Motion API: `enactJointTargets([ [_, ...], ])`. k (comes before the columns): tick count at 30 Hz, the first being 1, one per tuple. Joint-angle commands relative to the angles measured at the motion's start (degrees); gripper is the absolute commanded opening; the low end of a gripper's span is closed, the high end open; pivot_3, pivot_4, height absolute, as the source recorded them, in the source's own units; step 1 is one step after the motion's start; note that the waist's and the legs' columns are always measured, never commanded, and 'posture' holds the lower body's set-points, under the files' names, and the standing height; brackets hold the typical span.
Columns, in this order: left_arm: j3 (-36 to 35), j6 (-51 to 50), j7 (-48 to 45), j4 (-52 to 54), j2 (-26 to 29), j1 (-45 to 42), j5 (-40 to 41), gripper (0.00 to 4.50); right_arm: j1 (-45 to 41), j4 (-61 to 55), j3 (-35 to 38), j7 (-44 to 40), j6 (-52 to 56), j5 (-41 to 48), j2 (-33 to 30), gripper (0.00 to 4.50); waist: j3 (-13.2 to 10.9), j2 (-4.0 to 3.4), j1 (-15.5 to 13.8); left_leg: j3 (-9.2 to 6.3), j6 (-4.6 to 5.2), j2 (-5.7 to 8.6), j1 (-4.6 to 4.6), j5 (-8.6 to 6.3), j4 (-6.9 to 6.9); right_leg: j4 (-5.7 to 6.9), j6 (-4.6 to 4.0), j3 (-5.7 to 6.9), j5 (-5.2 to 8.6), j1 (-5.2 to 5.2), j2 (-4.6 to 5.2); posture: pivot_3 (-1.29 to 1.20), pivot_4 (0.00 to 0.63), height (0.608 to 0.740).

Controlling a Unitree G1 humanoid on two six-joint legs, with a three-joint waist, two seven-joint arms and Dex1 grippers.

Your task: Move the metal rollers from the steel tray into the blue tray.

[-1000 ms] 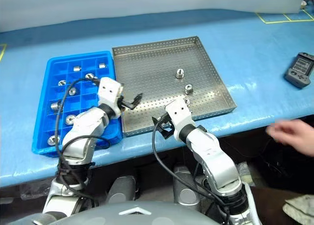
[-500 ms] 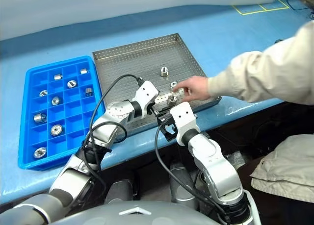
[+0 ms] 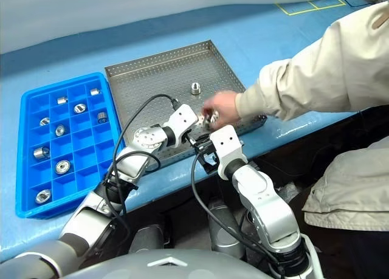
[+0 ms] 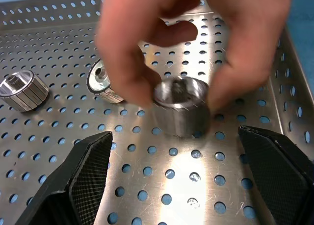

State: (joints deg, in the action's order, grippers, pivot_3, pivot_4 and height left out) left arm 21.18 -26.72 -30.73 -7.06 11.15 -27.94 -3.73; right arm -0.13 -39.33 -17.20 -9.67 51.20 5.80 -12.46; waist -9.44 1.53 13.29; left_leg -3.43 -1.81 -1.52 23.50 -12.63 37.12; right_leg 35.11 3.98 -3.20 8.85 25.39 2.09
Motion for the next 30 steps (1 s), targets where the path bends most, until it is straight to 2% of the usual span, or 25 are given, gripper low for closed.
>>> enactJointTargets([
  [1, -1.1, 0.2, 0.6, 0.4, -0.8, -0.2, 0.3, 4.48, -1.1, -1.3, -0.1, -0.3, -1.4, 0.0, 0.2, 4.50, 0.0, 0.00, 0.0, 0.00, 0.00, 0.00, 0.00, 0.00, 0.00, 0.00, 0.00, 0.00, 0.00, 0.00, 0.00, -0.24, 0.150, 0.740],
  [19, -2.7, 1.5, 2.9, -3.8, -3.3, -3.8, 0.2, 4.48, -1.1, -1.7, -0.7, -0.1, -1.0, -0.4, 0.0, 4.50, 0.0, 0.00, 0.0, 0.01, 0.01, 0.01, -0.01, 0.00, 0.01, 0.03, 0.02, -0.04, -0.01, 0.00, -0.02, -0.25, 0.150, 0.740],
  [25, -5.6, 3.2, 7.7, -11.3, -7.4, -9.3, 0.2, 4.48, -0.8, -2.0, -1.2, -0.2, -1.1, -0.7, -0.5, 4.50, 0.0, 0.00, 0.0, 0.02, 0.02, 0.04, 0.00, 0.01, 0.02, 0.03, 0.04, -0.08, -0.03, -0.01, -0.02, -0.26, 0.150, 0.740],
  [30, -7.7, 7.1, 13.9, -23.2, -11.3, -16.1, -0.7, 4.48, -1.0, -1.9, -1.7, 0.0, -1.4, -1.1, 0.0, 4.50, 0.0, 0.00, 0.1, 0.03, 0.02, 0.06, 0.00, 0.01, 0.04, 0.02, 0.07, -0.10, -0.04, -0.01, -0.02, -0.28, 0.150, 0.740],
])
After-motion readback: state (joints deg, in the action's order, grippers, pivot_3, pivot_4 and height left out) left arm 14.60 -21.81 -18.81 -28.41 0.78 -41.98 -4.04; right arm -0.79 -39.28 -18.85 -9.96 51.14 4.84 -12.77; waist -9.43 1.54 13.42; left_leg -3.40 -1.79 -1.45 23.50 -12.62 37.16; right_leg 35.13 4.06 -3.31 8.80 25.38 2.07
